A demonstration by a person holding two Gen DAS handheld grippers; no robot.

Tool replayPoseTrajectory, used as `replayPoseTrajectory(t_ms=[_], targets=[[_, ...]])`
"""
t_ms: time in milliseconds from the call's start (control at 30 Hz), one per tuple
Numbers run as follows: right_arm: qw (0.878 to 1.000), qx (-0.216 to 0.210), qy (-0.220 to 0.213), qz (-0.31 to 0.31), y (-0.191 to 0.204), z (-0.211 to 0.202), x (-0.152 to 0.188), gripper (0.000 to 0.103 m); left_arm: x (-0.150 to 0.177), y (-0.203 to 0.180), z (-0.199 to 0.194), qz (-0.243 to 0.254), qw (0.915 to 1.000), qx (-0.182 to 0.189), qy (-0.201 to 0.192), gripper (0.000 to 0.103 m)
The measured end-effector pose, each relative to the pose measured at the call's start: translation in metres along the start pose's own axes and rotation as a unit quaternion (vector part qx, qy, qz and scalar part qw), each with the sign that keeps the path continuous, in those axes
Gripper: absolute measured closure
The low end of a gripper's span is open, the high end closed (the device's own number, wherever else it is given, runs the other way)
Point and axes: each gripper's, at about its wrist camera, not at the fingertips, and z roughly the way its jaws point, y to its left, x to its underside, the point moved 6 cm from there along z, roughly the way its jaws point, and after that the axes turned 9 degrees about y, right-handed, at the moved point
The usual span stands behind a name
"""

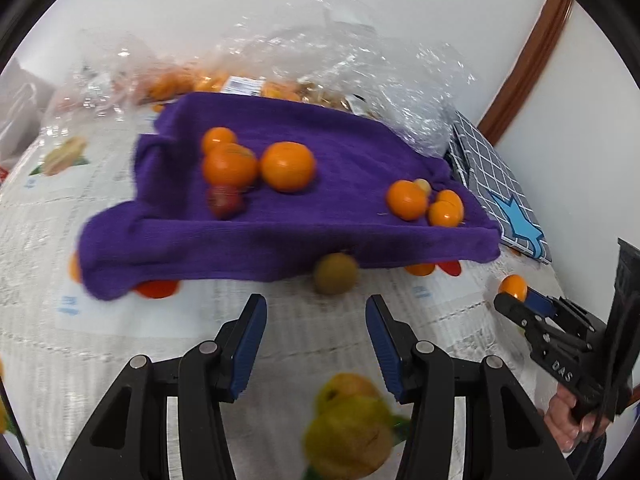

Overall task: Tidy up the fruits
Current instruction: 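Grasp an orange with the right tool while the left tool grasps a brown round fruit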

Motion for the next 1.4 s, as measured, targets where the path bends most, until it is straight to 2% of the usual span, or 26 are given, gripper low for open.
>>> replayPoseTrajectory(t_ms=[400, 567, 800, 1033, 1400], targets=[[1.000, 0.012, -0.008, 0.003, -0.010, -0.007, 0.008, 0.066, -0.012, -0.024, 0.022, 0.020, 0.9991, -0.034, 0.016, 0.054], [1.000, 0.015, -0.004, 0.001, -0.009, -0.006, 0.008, 0.066, -0.015, -0.025, 0.025, 0.020, 0.9987, -0.044, 0.014, 0.060], [1.000, 0.011, 0.001, 0.010, -0.013, -0.003, 0.008, 0.066, -0.018, -0.022, 0.028, 0.015, 0.9983, -0.054, 0.013, 0.075], [1.000, 0.007, 0.006, 0.023, -0.016, -0.001, 0.009, 0.066, -0.013, -0.017, 0.020, 0.005, 0.9991, -0.041, 0.012, 0.075], [1.000, 0.018, -0.003, 0.002, -0.010, -0.005, 0.008, 0.066, -0.006, 0.010, -0.012, -0.012, 0.9985, -0.053, -0.009, 0.075]])
